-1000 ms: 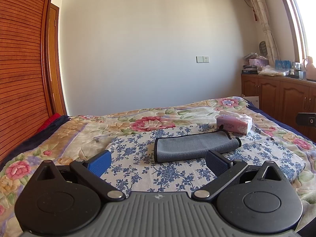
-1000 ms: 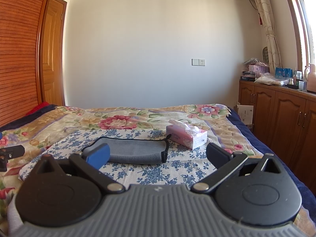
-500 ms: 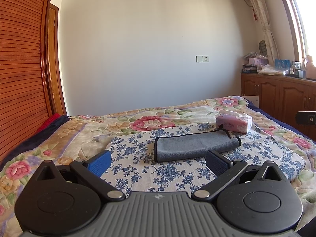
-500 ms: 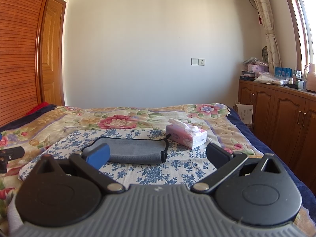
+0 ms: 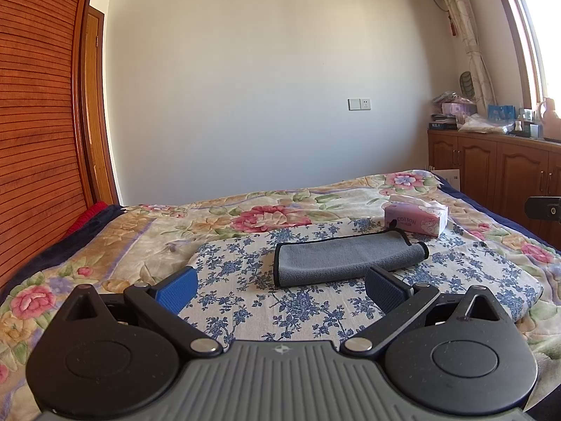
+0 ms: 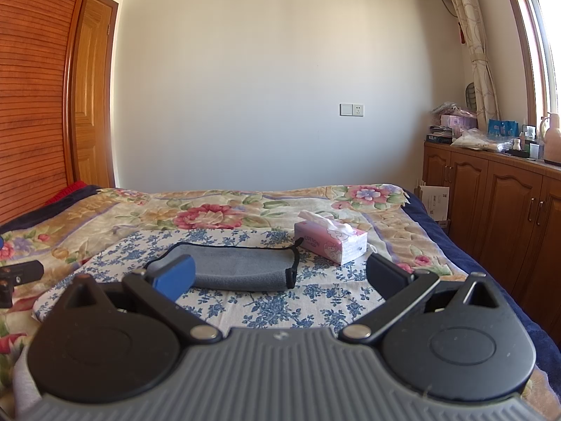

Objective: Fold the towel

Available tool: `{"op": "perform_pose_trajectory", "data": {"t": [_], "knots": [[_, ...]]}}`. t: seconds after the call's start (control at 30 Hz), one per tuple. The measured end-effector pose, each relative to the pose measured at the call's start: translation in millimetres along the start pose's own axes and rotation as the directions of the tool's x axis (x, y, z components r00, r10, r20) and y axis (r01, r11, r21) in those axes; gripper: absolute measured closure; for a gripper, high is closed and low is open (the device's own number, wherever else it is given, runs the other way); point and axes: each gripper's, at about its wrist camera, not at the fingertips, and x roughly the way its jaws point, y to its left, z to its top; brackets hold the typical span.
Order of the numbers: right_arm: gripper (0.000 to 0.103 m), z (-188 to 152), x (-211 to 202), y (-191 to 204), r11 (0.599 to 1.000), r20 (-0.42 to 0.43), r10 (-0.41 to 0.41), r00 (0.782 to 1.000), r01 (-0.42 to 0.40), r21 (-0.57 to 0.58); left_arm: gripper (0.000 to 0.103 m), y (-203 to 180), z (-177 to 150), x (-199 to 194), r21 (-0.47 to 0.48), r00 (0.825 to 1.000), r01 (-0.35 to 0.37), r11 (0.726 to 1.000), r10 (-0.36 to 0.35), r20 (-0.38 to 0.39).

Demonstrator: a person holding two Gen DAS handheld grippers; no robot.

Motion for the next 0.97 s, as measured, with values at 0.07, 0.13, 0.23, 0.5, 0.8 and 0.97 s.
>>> {"op": "perform_pose_trajectory", "data": {"t": [0.07,0.13,0.23,0.5,0.8,0.97], "knots": [[0.0,0.0,-0.2,-0.2,1.0,0.0,0.0,1.0,0.0,0.001,0.0,-0.4,0.0,0.2,0.0,1.0,-0.001,1.0,0.001,0.0],[0.0,0.1,0.1,0.3,1.0,0.0,0.0,1.0,0.0,0.0,0.0,-0.4,0.1,0.2,-0.001,1.0,0.0,1.0,0.0,0.0],[0.0,0.1,0.1,0.3,1.0,0.0,0.0,1.0,0.0,0.0,0.0,-0.3,0.1,0.1,0.0,1.0,-0.001,1.0,0.001,0.0],[0.0,0.1,0.0,0.2,1.0,-0.001,0.0,1.0,0.0,0.0,0.0,0.0,-0.9,-0.3,0.001,1.0,-0.001,1.0,0.001,-0.002],[0.0,0.3,0.1,0.3,1.0,0.0,0.0,1.0,0.0,0.0,0.0,0.5,-1.6,0.0,0.001,1.0,-0.002,1.0,0.002,-0.001],[0.0,0.4,0.2,0.5,1.0,-0.001,0.0,1.0,0.0,0.0,0.0,0.8,-1.8,0.1,0.001,1.0,-0.005,1.0,0.005,-0.001]]}}
